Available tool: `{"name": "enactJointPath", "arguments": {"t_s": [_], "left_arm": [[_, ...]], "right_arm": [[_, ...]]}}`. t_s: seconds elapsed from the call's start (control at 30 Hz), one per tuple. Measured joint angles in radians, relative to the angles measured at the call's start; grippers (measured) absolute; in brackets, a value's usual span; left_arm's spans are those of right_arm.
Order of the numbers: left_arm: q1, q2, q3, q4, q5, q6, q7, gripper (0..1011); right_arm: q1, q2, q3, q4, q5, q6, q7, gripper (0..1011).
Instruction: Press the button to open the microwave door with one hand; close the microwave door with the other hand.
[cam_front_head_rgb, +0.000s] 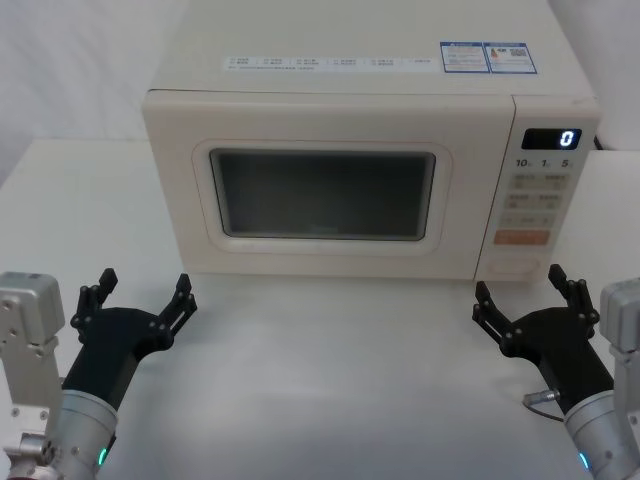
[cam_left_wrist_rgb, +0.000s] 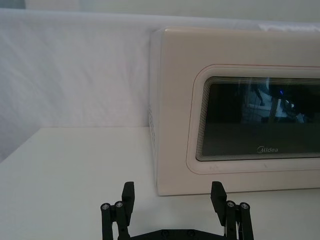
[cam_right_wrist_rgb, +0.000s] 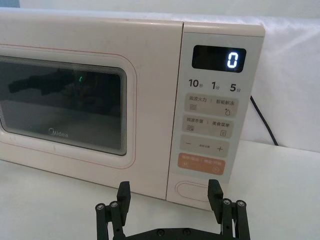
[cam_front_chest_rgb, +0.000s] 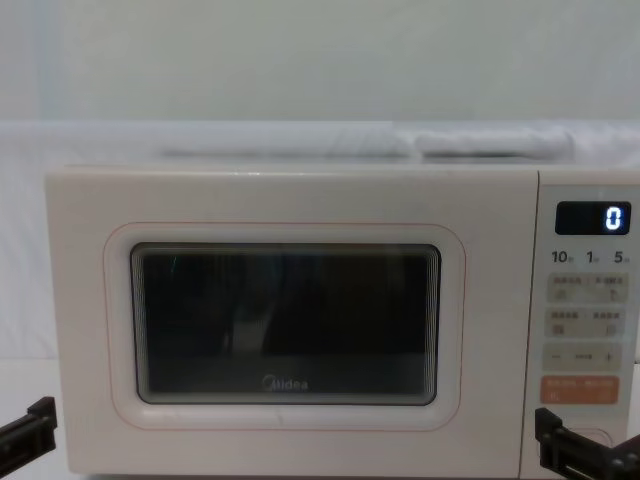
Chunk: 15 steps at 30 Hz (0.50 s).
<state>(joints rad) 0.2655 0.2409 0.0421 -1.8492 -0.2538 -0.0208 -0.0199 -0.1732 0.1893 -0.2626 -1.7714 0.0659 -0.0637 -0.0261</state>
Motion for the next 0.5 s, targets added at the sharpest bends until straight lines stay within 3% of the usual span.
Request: {"name": "enactJointPath", "arguments": {"t_s": [0.5], "left_arm": [[0.000,0.000,0.000,0.000,0.000,0.000,0.000,1001]], "right_arm": [[0.000,0.000,0.000,0.000,0.000,0.000,0.000,1002]]}}
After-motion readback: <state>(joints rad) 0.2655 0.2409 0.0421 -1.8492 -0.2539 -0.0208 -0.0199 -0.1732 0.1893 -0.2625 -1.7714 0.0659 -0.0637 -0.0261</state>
